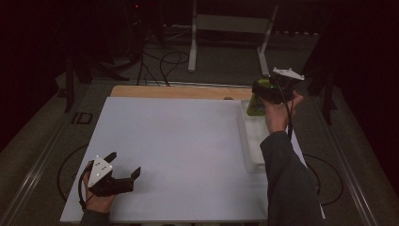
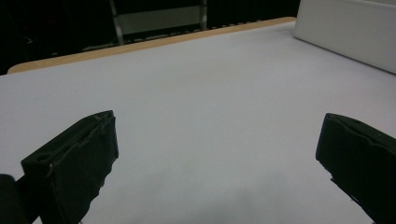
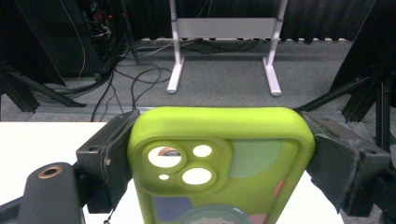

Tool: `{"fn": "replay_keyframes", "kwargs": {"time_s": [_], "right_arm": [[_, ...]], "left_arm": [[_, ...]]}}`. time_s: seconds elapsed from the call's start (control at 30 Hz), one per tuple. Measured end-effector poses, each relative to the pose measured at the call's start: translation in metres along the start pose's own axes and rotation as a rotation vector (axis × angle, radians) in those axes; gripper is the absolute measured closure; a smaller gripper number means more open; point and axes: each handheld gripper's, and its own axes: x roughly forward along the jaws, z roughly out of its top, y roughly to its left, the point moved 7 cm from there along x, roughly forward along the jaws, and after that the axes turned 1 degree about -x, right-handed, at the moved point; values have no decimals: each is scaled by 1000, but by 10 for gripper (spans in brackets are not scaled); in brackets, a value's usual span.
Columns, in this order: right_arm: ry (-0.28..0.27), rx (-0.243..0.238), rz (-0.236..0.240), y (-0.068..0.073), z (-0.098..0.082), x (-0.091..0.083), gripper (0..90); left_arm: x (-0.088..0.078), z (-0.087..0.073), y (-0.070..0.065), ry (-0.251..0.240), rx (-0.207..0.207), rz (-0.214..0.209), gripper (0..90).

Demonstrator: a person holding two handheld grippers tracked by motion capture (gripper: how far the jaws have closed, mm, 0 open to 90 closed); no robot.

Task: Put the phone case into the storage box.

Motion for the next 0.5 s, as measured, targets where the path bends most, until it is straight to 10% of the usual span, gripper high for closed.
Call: {"fn": "replay_keyframes", "kwargs": {"time_s": [0.5], "right_arm": [[24,-9,-11,1,-6,13,158]], "left_arm": [[0,0,0,-1,-1,0,0]]}}
